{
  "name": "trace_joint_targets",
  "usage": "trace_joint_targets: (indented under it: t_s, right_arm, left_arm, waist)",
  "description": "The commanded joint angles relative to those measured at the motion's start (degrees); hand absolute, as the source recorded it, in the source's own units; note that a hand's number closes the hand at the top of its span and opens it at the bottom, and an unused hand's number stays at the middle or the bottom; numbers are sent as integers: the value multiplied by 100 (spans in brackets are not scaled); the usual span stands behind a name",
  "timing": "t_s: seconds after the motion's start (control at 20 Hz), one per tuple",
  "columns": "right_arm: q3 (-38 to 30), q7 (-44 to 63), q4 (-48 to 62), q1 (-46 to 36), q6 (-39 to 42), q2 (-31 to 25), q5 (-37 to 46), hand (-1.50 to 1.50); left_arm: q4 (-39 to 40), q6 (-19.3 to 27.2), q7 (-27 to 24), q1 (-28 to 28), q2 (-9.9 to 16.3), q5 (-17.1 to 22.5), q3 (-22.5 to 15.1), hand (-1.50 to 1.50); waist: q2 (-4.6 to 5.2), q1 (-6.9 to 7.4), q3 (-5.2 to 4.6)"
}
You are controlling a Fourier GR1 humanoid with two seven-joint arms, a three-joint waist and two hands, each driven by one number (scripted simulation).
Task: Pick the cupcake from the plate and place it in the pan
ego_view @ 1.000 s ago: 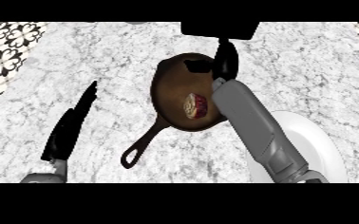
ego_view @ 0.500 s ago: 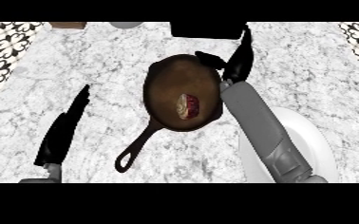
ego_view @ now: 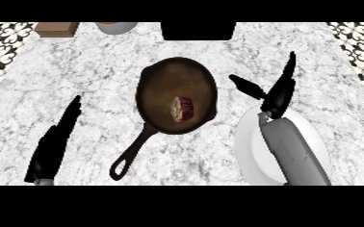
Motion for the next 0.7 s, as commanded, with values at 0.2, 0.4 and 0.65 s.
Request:
trace_joint_targets:
  t_s: [0.2, 0.4, 0.65]
  right_arm:
    - [93, -47, -2624, 2466, 572, -978, -143, -150]
    - [-121, 273, -3657, 3217, 921, -1419, -220, -150]
    - [-622, -279, -4009, 3848, 1506, -1343, -642, -150]
  left_arm:
    - [-57, -42, 106, -103, -16, 55, 173, 0]
    - [-211, -245, 70, 117, 49, 38, 162, 0]
    - [-20, -180, 82, -80, -171, -147, 182, 0]
  waist:
    - [-2, -70, -1]
    - [14, -7, -1]
    - [29, 29, 1]
